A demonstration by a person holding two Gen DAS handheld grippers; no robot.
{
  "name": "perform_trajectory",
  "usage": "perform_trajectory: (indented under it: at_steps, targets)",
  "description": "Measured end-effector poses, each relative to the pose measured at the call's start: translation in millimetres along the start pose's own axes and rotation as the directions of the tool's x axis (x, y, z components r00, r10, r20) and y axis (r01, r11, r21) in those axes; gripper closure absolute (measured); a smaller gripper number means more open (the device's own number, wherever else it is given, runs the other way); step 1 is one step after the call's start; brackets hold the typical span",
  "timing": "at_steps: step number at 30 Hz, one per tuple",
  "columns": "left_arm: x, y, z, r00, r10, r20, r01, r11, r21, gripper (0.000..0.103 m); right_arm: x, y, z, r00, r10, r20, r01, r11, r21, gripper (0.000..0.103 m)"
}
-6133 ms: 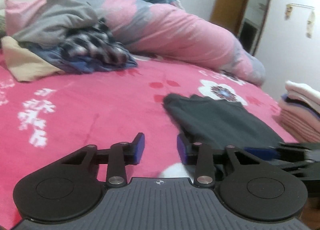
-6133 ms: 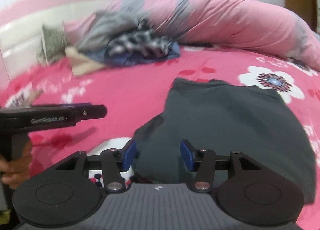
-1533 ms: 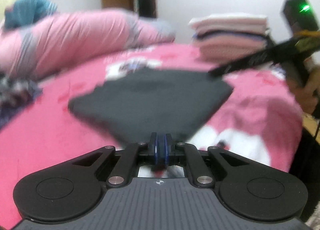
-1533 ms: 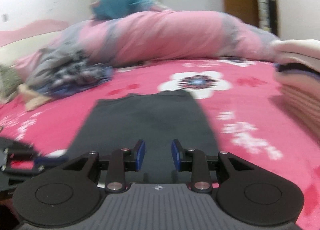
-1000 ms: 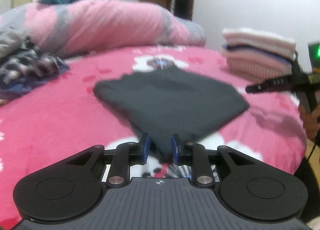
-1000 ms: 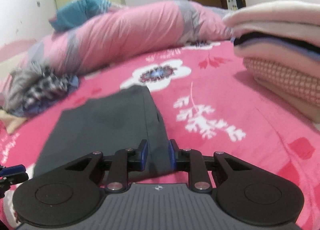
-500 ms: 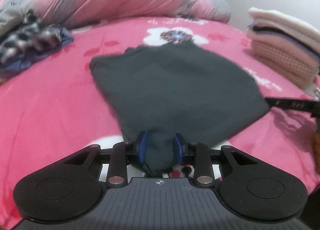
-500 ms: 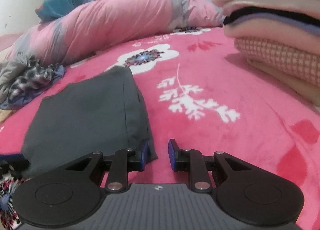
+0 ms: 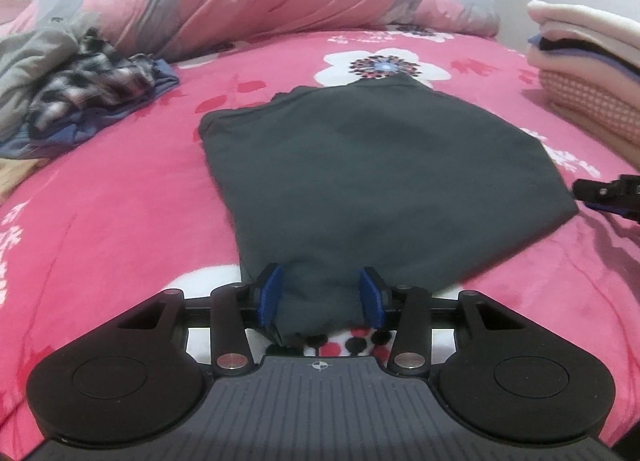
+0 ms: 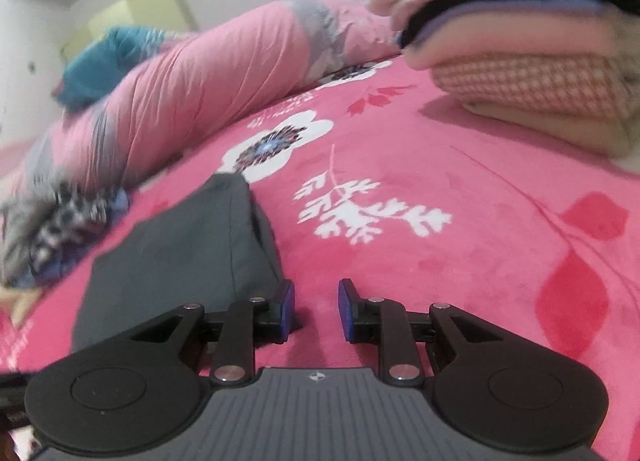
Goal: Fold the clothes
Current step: 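Smooth the folded shorts flat with both grippers and open them, then slide both grippers under the folded shorts edge and pinch it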
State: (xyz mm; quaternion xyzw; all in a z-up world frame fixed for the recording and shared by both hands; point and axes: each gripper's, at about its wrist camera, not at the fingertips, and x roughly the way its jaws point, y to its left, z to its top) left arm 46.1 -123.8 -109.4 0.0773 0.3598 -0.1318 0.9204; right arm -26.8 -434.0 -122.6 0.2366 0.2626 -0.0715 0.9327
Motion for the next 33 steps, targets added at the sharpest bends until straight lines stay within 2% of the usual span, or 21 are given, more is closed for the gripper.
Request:
perform_trajectory:
  at_steps: [3, 10, 16, 23, 29, 33]
  targets:
    - [0, -3, 1, 0.999, 0.034, -0.002, -0.034, 0.999, -0.024, 0.058, -2, -5, 0, 1.0, 0.012, 0.005, -0.012, 1.0, 0.025, 0.077]
    - [-2, -10, -1, 0.995, 0.1, -0.003, -0.1, 0.99, -0.103, 0.056, -2, 0, -2, 0.999, 0.028, -0.015, -0.028, 1.0, -0.013, 0.077]
    - [-4, -13, -2, 0.992, 0.128, -0.007, -0.128, 0.985, -0.12, 0.055, -4, 2, -3, 0.999, 0.031, -0.026, -0.032, 0.999, -0.018, 0.077]
    - [-5, -9, -4, 0.993, 0.117, -0.007, -0.117, 0.98, -0.158, 0.054, -4, 5, -5, 1.0, 0.007, -0.026, -0.008, 0.999, -0.04, 0.077]
    - [-6, -6, -5, 0.995, 0.096, -0.013, -0.097, 0.985, -0.143, 0.051, -7, 5, -7, 1.0, -0.029, 0.002, 0.029, 0.999, -0.017, 0.077]
    - [-4, -1, 1, 0.998, 0.045, -0.038, -0.049, 0.99, -0.134, 0.047, -10, 9, -8, 0.997, -0.077, 0.027, 0.078, 0.996, -0.034, 0.077]
